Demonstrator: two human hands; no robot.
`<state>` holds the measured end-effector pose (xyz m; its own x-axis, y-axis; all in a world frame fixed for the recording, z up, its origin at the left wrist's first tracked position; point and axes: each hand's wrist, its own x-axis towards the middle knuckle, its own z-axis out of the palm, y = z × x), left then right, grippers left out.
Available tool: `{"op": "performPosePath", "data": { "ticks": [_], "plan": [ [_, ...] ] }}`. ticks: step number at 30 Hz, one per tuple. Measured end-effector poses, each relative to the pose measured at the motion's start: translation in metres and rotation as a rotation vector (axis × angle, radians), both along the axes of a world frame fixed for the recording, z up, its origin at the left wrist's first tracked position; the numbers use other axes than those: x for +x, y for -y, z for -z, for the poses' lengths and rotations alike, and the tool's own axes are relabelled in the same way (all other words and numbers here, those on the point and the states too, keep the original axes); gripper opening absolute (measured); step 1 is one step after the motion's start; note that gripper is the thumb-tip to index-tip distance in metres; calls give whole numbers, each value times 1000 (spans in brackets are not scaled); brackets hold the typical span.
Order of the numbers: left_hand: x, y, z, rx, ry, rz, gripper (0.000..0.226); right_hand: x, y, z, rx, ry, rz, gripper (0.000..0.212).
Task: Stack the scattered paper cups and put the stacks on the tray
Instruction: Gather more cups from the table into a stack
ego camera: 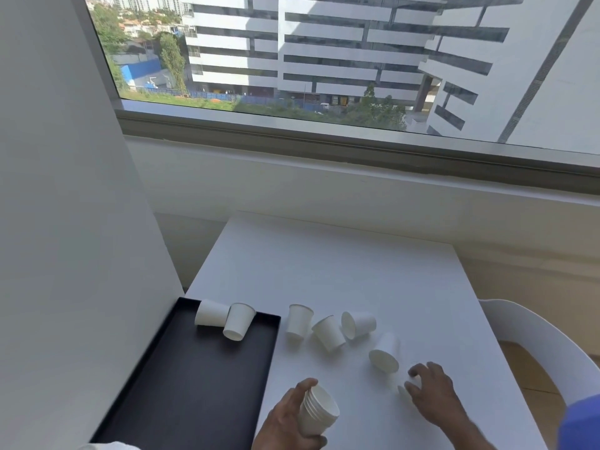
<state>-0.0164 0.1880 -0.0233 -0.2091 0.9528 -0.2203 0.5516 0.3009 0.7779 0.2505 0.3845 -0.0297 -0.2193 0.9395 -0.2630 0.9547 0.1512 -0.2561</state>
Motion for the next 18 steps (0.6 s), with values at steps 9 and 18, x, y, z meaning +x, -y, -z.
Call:
{"op": "performPosePath", "data": {
  "ticks": [9, 18],
  "plan": [
    [5, 0, -1, -8, 15, 33, 89, -25, 54, -18, -135, -263, 74, 31],
    [6, 0, -10, -13, 17, 11, 105, -75, 91, -42, 67, -855, -61, 35]
  ]
}}
